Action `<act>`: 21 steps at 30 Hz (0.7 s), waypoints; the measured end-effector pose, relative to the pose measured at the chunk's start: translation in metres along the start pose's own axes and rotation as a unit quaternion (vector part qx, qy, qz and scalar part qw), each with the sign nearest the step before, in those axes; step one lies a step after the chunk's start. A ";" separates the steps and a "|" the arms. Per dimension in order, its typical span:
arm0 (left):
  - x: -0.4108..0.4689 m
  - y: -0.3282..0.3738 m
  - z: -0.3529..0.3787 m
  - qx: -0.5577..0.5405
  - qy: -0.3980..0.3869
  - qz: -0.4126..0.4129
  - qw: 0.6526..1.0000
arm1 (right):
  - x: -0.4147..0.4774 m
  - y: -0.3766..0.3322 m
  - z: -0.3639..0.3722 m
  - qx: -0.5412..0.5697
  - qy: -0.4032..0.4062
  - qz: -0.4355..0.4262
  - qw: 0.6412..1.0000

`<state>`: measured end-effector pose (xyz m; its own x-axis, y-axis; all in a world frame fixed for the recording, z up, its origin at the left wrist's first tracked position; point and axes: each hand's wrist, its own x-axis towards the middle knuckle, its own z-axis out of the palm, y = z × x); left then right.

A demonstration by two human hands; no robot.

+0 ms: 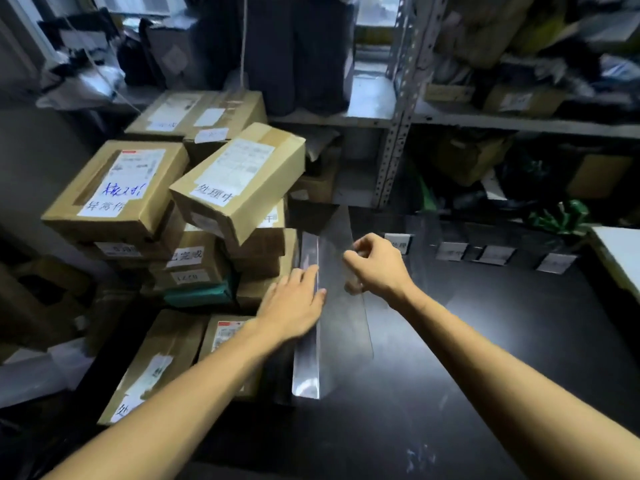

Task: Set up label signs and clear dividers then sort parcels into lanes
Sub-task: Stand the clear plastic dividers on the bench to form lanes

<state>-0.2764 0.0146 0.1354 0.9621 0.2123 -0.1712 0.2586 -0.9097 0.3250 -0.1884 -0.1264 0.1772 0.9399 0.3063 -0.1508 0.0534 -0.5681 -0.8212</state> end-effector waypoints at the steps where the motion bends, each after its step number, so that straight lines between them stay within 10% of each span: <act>1: 0.001 0.013 -0.003 0.003 0.006 0.006 1.000 | -0.003 0.001 -0.014 0.006 0.009 -0.009 1.000; 21: 0.033 0.203 0.130 0.066 -0.203 0.096 0.972 | -0.025 0.174 -0.136 -0.122 -0.043 0.072 0.989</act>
<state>-0.2036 -0.2089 0.0749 0.8712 -0.0996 -0.4808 0.0388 -0.9622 0.2695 -0.1564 -0.3373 0.1128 0.9121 0.2670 -0.3110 0.0108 -0.7742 -0.6329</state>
